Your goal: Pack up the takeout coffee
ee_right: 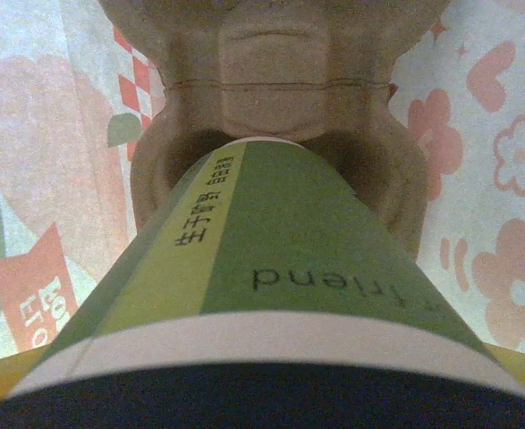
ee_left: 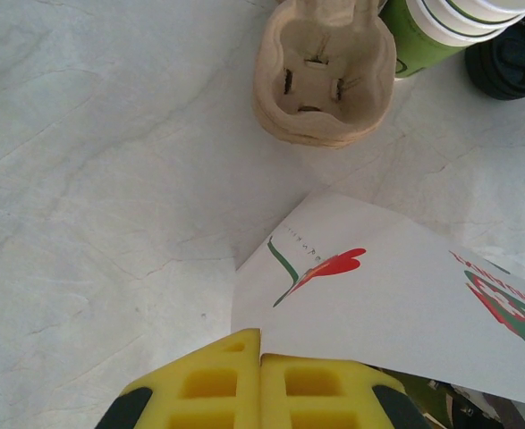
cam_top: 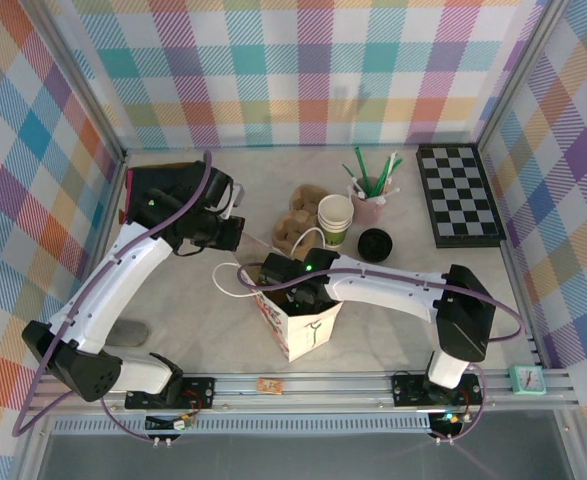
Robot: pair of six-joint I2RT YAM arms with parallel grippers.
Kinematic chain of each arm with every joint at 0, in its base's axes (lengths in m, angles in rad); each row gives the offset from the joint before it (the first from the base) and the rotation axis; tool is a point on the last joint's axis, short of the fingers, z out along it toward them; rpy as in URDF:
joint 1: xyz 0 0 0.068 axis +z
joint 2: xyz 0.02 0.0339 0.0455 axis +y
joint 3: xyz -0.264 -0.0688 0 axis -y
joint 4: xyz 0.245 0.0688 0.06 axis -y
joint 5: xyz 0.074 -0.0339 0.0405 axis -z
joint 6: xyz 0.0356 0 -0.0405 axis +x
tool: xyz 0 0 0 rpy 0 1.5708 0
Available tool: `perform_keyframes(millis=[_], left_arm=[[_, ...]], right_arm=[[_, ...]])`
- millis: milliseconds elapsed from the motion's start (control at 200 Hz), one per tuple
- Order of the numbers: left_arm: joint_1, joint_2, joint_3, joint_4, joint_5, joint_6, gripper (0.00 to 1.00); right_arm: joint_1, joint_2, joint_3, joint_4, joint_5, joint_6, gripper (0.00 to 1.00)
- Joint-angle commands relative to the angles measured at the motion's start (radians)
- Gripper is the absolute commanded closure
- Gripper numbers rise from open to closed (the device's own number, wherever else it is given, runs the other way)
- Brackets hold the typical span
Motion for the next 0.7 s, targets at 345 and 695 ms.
perform_keyframes(millis=[345,695], left_arm=[[0.023,-0.044,-0.001,0.063,-0.063,-0.009,1.0],[0.024,-0.054,-0.004,0.061,-0.064,-0.012,1.0]], right_arm=[[0.016,0.058,-0.065,-0.037,-0.029,0.034,0.64],[0.016,0.083,-0.081,-0.011,-0.024,0.041,0.65]])
